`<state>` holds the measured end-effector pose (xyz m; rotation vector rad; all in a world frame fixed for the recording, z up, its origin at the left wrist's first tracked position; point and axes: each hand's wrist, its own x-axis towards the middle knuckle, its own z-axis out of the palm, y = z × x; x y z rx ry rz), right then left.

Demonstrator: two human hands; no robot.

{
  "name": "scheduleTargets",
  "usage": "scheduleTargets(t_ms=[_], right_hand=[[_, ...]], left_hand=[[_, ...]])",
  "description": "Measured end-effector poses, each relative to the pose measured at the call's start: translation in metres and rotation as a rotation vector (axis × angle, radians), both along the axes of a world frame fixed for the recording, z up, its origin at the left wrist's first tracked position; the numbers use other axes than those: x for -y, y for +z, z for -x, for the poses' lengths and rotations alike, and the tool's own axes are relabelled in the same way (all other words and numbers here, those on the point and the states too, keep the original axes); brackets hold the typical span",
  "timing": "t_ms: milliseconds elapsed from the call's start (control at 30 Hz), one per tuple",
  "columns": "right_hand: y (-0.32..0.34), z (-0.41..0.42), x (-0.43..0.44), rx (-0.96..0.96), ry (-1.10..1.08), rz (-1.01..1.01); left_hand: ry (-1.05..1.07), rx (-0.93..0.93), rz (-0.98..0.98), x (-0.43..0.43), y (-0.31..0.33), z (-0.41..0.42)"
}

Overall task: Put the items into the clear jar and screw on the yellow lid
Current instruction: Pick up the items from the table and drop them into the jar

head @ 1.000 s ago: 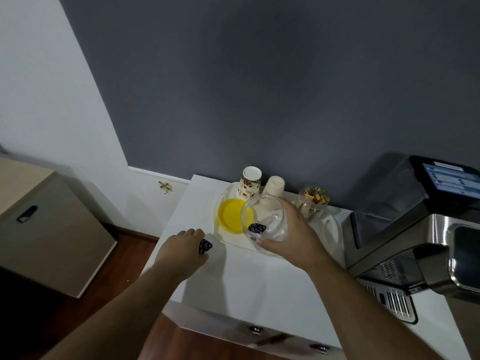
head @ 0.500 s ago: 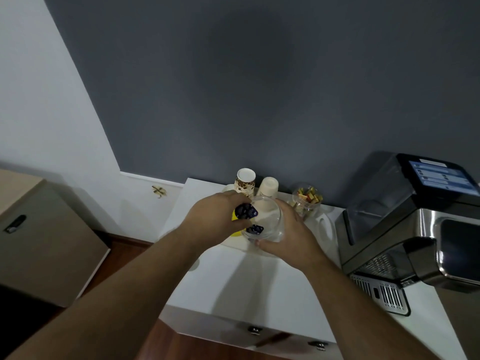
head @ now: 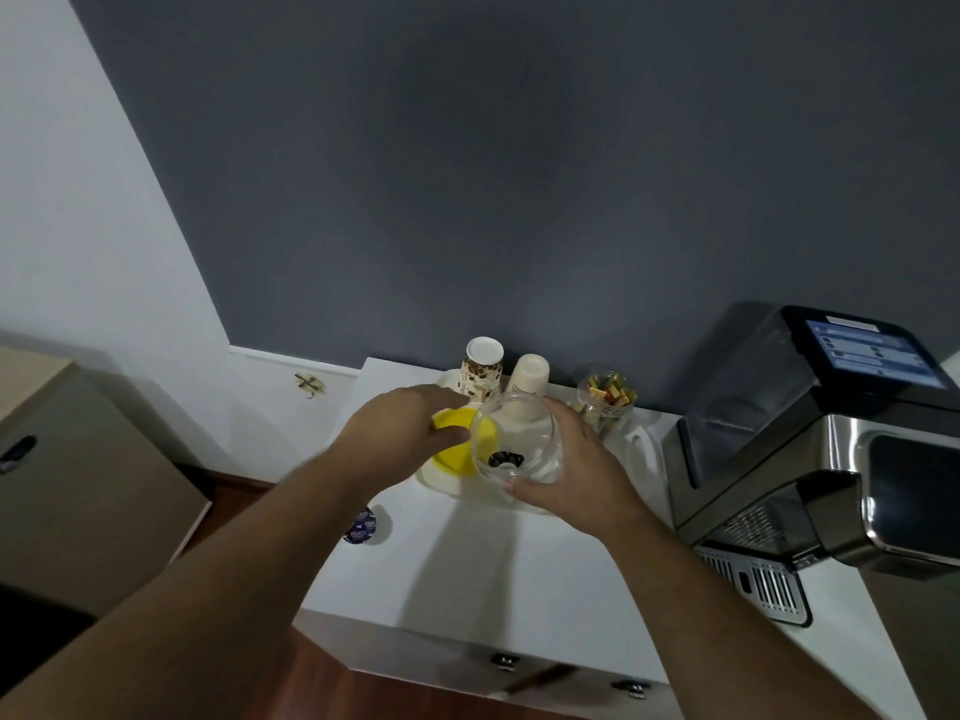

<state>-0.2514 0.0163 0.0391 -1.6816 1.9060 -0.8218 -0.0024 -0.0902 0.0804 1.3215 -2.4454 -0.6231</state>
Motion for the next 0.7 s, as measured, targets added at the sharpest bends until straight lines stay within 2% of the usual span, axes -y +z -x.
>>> scheduleTargets(t_ms=[67,200,267,367,500,600,700], right_hand=[[-0.001,0.0,0.002,-0.007,-0.006,0.001],[0.001,-0.003,0.007,-0.024,0.009,0.005],[0.002,-0.004,0.01,-0.036,0.018,0.011],[0.004,-0.005,0.014,-0.068,0.026,0.003],[0.006,-0.006,0.016,-0.086,0.031,-0.003],[0.006,-0.007,0.017,-0.091,0.039,-0.003],[0.007,-0.007,0.017,-0.095,0.037,-0.002]], left_hand=[[0.07,-0.002,-0.044,-0.003,-0.015,-0.03],[0.169,0.269,-0.206,-0.013,-0.06,-0.084],[0.165,0.34,-0.299,-0.021,-0.08,-0.094],[0.173,0.302,-0.358,-0.027,-0.094,-0.09],[0.144,0.336,-0.325,-0.026,-0.1,-0.078],[0.175,0.258,-0.371,-0.025,-0.096,-0.071],[0.2,0.131,-0.338,-0.021,-0.084,-0.063]])
